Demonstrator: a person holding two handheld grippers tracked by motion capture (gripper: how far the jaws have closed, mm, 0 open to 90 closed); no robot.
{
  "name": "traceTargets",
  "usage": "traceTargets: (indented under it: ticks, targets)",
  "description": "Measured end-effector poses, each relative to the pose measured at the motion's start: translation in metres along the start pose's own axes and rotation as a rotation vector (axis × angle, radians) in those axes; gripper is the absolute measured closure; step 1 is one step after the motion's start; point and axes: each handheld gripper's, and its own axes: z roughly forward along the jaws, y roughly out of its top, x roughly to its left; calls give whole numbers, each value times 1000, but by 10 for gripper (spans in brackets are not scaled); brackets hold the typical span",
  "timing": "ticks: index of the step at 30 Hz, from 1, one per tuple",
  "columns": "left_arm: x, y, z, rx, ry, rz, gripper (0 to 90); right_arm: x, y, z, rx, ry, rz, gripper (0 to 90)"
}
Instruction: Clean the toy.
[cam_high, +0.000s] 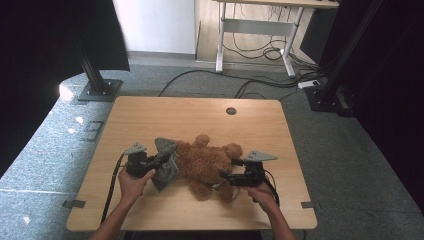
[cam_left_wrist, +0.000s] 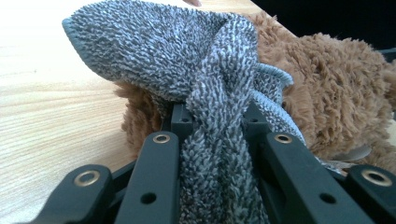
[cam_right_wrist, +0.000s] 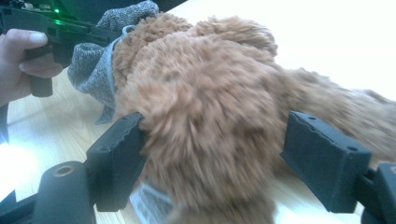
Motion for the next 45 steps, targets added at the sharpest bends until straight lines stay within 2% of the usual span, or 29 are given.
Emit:
traceTargets:
  ticks: [4, 5, 7, 8, 11, 14, 16, 20, 22, 25, 27, 29, 30, 33, 36, 41, 43, 45]
  targets:
    - [0, 0, 0, 2, -1, -4, 735, -1, 12, 22, 20, 2, 38, 177]
    - [1, 0, 0, 2, -2, -3, 736, -2, 14, 28, 32, 4, 48, 177]
    - [1, 0, -1, 4, -6, -5, 735, -1, 15, 38, 82, -22, 52, 190]
    - [1, -1, -1, 4, -8, -8, 736, 0, 14, 41, 102, -37, 50, 229]
    - [1, -1, -2, 4, -22, -18, 734, 2, 9, 41, 111, -36, 41, 370]
    - [1, 7, -10, 18, -40, -44, 731, 6, 4, 38, 102, -31, -3, 476]
    - [-2, 17, -14, 19, -59, -44, 731, 9, 1, 36, 86, -29, -36, 513]
    - [-19, 40, -16, -9, -156, -41, 729, 16, -6, 33, 54, -29, -102, 538]
    - [-32, 53, -11, -14, -187, -24, 728, 20, -9, 31, 45, -36, -135, 538]
    - [-50, 69, 3, 2, -211, 8, 725, 25, -12, 30, 38, -49, -168, 540]
    - [-65, 78, 20, 37, -224, 33, 725, 27, -14, 28, 31, -52, -193, 545]
    - [-72, 82, 37, 78, -237, 37, 724, 29, -17, 28, 25, -55, -211, 552]
    - [-77, 84, 50, 116, -248, 36, 723, 31, -18, 27, 24, -56, -223, 556]
    - [-83, 82, 78, 200, -257, 9, 721, 35, -20, 26, 18, -71, -276, 561]
    - [-86, 73, 92, 254, -266, 2, 719, 37, -23, 26, 12, -84, -318, 563]
    - [-78, 65, 84, 262, -249, -9, 727, 39, -26, 26, 15, -88, -375, 562]
    - [-69, 60, 78, 251, -259, -34, 728, 41, -27, 27, 14, -93, -396, 562]
    - [-62, 54, 72, 229, -270, -63, 730, 42, -28, 26, 8, -91, -395, 552]
